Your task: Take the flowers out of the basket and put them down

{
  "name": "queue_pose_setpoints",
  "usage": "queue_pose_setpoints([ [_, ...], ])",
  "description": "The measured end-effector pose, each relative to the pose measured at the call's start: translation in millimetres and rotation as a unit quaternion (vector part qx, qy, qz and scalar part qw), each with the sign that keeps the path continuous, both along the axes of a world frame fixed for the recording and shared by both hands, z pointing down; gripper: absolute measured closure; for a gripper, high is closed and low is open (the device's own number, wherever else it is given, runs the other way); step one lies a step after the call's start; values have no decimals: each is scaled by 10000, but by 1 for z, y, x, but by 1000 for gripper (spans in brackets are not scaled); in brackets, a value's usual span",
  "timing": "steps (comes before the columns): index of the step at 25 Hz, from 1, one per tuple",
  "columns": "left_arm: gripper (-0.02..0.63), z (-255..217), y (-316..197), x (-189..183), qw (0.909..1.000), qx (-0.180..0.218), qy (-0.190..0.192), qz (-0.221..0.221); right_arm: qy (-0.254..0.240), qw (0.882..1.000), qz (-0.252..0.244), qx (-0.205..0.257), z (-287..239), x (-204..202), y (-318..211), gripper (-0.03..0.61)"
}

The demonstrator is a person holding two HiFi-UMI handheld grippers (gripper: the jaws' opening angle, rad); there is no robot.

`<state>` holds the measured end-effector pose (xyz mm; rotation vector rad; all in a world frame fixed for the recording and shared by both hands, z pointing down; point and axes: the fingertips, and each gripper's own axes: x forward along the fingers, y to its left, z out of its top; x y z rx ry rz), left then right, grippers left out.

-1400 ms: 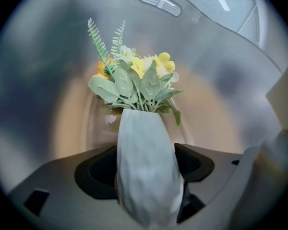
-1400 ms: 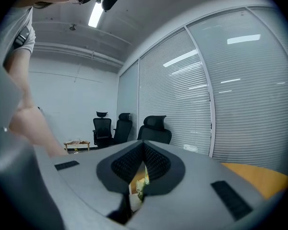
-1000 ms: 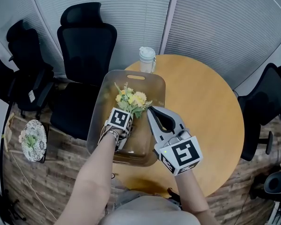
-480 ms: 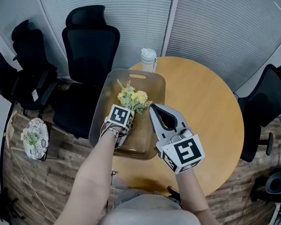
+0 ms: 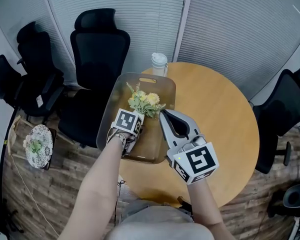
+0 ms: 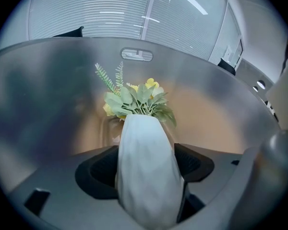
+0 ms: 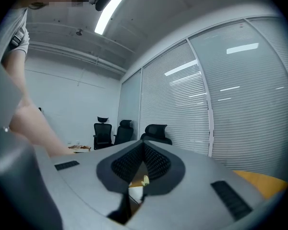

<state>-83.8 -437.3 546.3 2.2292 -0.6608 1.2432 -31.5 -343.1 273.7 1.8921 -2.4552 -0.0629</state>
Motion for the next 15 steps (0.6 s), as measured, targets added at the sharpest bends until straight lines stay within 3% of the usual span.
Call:
queue_pose_setpoints([
  [7,245,-11,4,1,9998,186,78,0,35,10000,15,56,-3,0,12,555],
  [15,246,-27,5,9,9981,415,440,103,125,9999,12,102,-5,-3,23,555],
])
